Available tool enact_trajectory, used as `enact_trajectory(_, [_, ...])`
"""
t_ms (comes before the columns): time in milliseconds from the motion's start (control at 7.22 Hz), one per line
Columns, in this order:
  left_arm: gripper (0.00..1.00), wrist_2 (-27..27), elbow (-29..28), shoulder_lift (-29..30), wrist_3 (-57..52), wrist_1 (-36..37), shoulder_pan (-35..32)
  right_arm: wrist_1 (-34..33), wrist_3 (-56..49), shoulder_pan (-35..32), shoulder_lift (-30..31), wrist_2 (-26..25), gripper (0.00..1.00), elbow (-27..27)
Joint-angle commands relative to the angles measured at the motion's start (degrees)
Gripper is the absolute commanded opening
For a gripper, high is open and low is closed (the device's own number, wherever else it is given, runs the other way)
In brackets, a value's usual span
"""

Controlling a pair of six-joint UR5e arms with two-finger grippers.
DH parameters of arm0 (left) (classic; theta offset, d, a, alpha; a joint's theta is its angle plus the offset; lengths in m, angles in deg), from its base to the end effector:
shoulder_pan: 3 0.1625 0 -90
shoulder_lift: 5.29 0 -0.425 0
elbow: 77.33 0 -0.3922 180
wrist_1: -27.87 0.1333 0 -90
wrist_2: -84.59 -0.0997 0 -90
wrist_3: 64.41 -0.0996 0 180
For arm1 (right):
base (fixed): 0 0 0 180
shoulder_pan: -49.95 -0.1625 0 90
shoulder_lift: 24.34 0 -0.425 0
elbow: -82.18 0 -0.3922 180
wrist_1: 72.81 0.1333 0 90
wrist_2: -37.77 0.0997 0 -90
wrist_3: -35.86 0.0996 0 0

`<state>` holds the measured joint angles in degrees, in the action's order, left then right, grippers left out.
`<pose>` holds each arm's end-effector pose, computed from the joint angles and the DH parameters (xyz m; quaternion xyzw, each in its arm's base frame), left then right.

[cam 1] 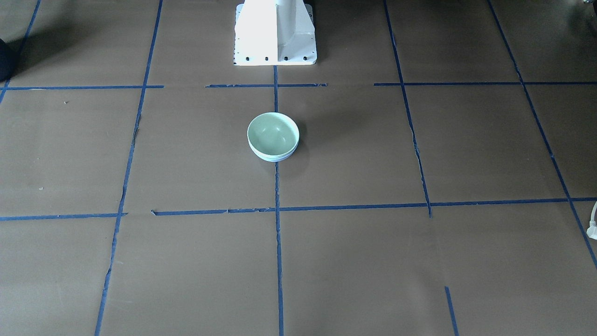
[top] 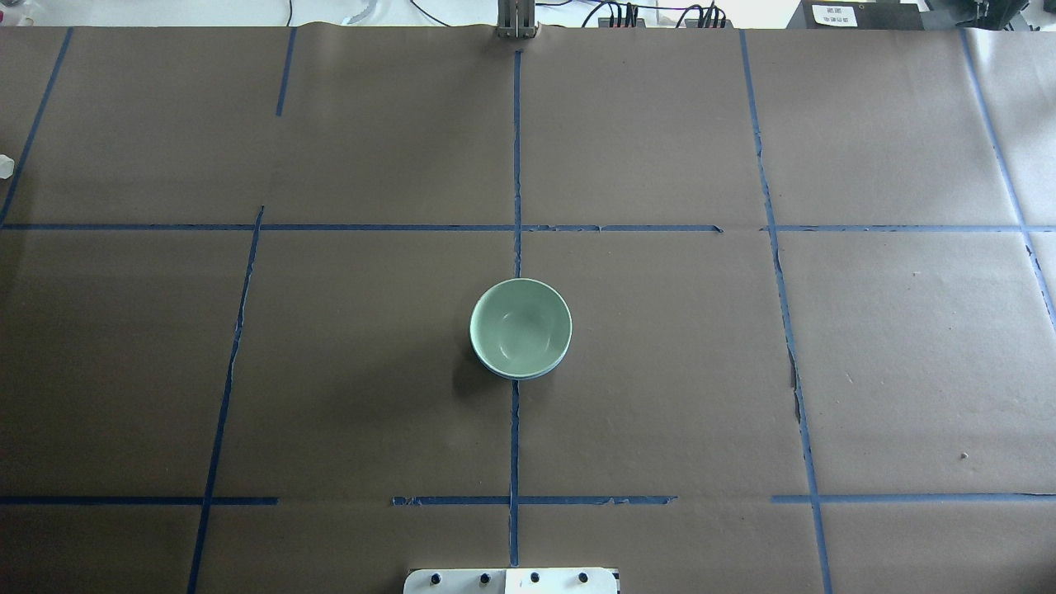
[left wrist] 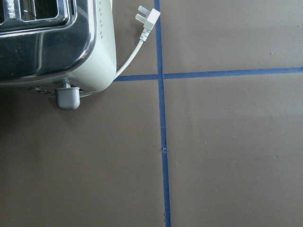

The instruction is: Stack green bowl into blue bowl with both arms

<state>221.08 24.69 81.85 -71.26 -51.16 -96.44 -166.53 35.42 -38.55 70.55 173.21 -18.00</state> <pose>-0.0888 -0.4590 0.5962 0.0209 0.3943 0.0211 0.9185 0.0504 -0.4574 0.6169 0.0091 -0.3863 -0.0209 0.9221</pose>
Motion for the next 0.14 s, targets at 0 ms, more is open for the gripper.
enact_trajectory(0, [1.00, 0.00, 0.01, 0.40, 0.00, -0.07, 0.01, 0.03, 0.00, 0.00, -0.06, 0.00, 1.00, 0.51])
